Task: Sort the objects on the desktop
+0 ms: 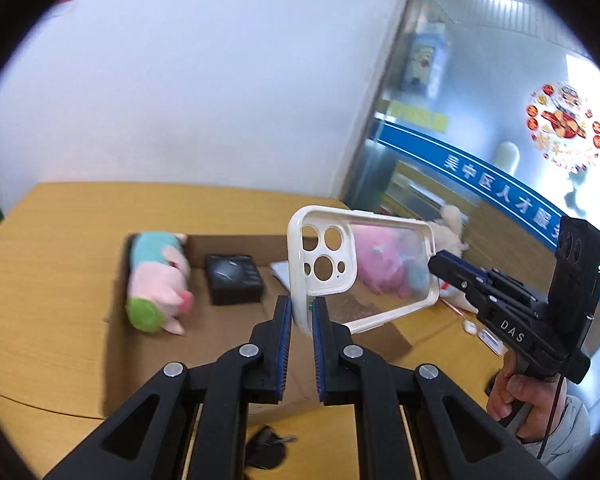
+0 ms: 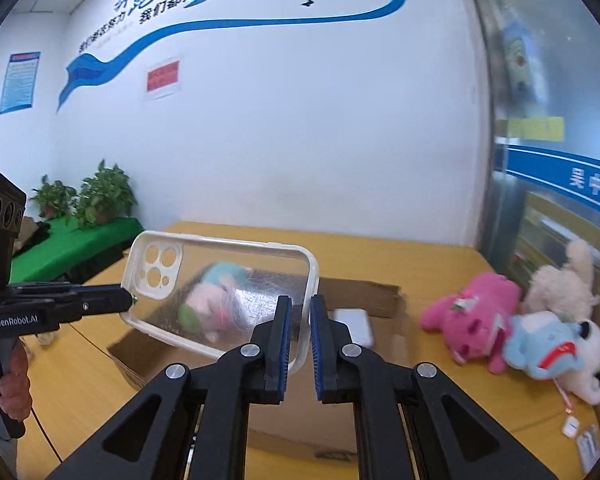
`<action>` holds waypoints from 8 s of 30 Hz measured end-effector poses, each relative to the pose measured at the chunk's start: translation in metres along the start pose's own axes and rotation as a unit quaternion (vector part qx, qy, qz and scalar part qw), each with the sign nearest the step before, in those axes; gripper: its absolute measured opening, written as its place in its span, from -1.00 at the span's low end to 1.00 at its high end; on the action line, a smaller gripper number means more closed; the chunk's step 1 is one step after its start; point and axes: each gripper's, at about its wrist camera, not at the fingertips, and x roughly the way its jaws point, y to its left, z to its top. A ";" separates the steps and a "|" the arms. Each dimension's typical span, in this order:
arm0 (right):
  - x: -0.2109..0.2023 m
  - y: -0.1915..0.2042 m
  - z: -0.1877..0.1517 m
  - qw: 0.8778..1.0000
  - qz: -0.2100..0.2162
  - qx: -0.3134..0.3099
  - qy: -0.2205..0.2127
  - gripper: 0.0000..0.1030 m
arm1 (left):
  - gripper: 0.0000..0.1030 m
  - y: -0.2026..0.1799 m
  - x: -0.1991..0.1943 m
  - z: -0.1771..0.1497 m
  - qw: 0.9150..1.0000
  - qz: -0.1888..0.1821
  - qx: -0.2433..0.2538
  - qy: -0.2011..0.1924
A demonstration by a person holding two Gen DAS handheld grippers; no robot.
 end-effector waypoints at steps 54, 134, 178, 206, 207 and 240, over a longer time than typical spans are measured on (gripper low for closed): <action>0.084 0.038 -0.055 0.987 0.068 0.003 0.143 0.99 | 0.74 0.055 -0.021 -0.066 0.977 0.211 -0.005 0.005; 0.034 0.073 -0.070 0.968 0.178 0.083 0.157 -0.84 | -0.85 -0.061 0.040 -0.090 0.991 -0.084 0.009 0.101; 0.259 -0.114 -0.129 0.890 0.118 0.204 0.391 -0.83 | -0.85 -0.038 0.308 -0.092 0.903 -0.122 -0.184 0.369; 0.095 -0.038 -0.083 0.989 -0.006 0.061 0.132 0.99 | 0.25 0.034 0.075 -0.067 0.987 0.158 -0.024 0.034; 0.097 -0.035 -0.090 0.990 -0.011 0.062 0.130 0.99 | 0.25 0.038 0.074 -0.073 0.985 0.169 -0.023 0.031; 0.114 -0.018 -0.158 0.995 -0.081 0.048 0.032 1.00 | 0.72 0.044 0.082 -0.134 0.962 0.265 0.041 -0.055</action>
